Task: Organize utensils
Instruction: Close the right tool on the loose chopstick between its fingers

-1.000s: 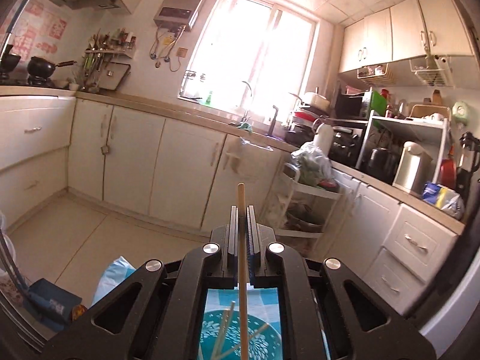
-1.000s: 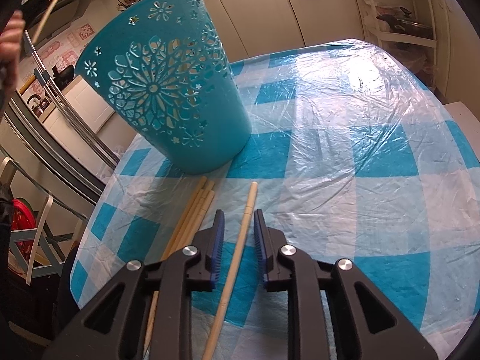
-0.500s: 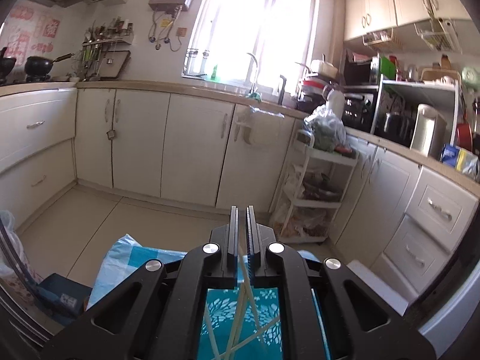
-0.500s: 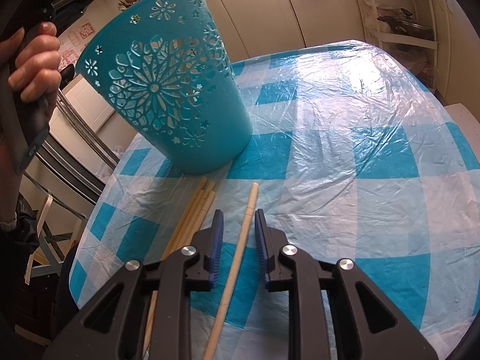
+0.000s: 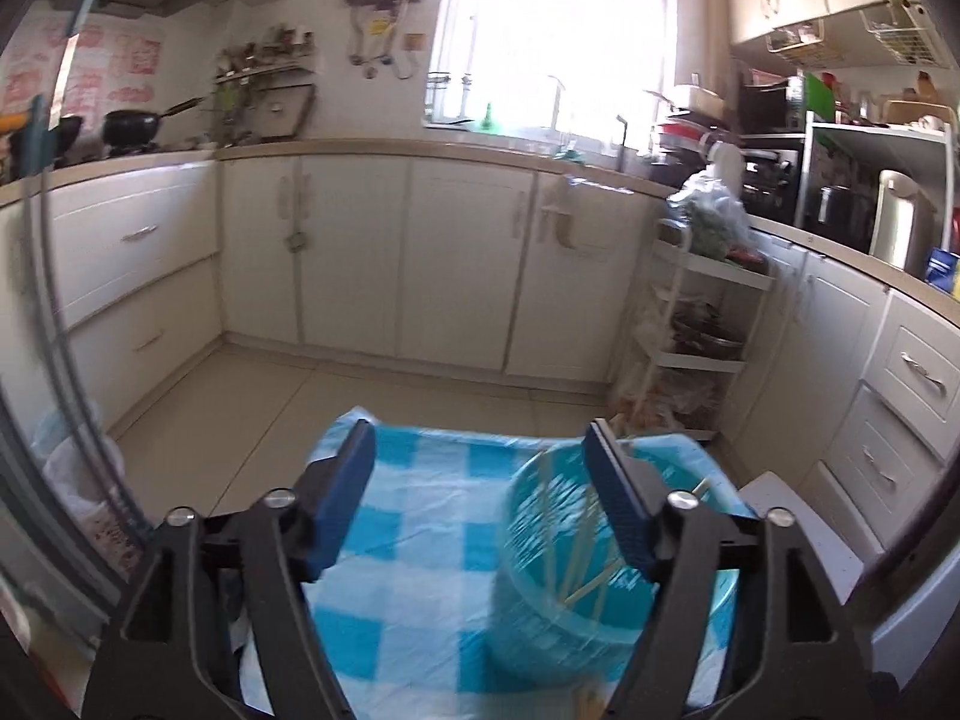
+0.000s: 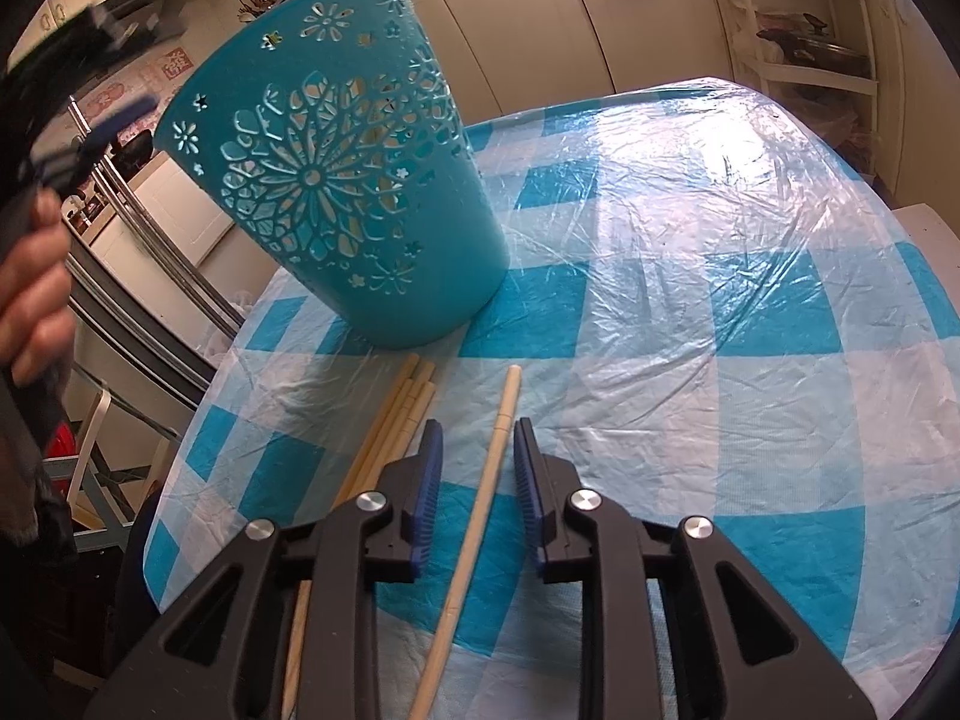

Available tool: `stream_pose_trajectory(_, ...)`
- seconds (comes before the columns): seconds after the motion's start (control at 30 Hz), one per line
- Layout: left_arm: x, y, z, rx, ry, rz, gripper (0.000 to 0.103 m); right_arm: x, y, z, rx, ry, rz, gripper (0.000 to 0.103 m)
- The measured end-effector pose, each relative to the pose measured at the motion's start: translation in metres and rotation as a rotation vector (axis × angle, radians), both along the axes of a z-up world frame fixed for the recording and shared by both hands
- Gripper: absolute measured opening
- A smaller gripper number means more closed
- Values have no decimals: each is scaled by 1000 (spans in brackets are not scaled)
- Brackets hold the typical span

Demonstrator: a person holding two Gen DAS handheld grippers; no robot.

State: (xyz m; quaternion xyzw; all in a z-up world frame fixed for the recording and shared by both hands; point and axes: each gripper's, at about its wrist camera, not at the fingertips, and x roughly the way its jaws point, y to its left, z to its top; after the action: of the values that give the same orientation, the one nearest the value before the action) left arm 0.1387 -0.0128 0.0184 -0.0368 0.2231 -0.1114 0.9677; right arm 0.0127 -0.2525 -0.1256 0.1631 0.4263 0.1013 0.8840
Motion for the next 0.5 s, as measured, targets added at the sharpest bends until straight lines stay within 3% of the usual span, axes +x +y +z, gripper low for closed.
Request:
stream_pose_trajectory(0.13, -17, 31, -32, 15, 66, 70, 83, 0, 2, 0, -7, 1, 1, 28)
stream_pose_trajectory(0.27, -23, 46, -81, 53, 208, 96, 83, -2, 7, 2, -62, 3, -26, 28)
stream_pose_trajectory(0.4, -29, 43, -106, 89, 276, 90, 83, -3, 29, 5, -234, 9, -15, 28)
stream_pose_trajectory(0.5, -32, 37, -112, 112, 284, 71, 86, -2, 48, 5, -394, 9, -23, 19)
